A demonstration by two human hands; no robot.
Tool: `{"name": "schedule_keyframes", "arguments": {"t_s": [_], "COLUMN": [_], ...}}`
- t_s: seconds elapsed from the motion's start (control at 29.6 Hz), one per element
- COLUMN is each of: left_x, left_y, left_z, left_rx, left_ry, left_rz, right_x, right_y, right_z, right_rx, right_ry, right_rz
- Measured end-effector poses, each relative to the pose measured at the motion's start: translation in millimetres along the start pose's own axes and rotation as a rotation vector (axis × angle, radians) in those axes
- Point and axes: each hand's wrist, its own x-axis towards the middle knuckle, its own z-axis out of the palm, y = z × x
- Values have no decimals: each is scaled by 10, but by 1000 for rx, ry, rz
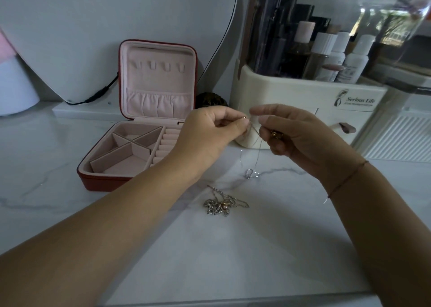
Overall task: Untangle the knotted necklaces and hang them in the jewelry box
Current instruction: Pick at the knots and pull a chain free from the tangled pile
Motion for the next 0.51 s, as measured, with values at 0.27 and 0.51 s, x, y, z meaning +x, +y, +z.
{"name": "schedule_keyframes", "arguments": {"t_s": [0.27,0.51], "left_x": [38,34], "left_y": [34,6], "left_z": [-32,-51], "left_rx": [-309,-221], "left_ry": [-46,-82], "left_rz": [-254,-307], "right_x": [-29,-18], "right_y": [-11,-5], "right_z": [33,36], "right_rx": [-82,-30], "right_ry": [-111,-125], "right_rz": [34,46]}}
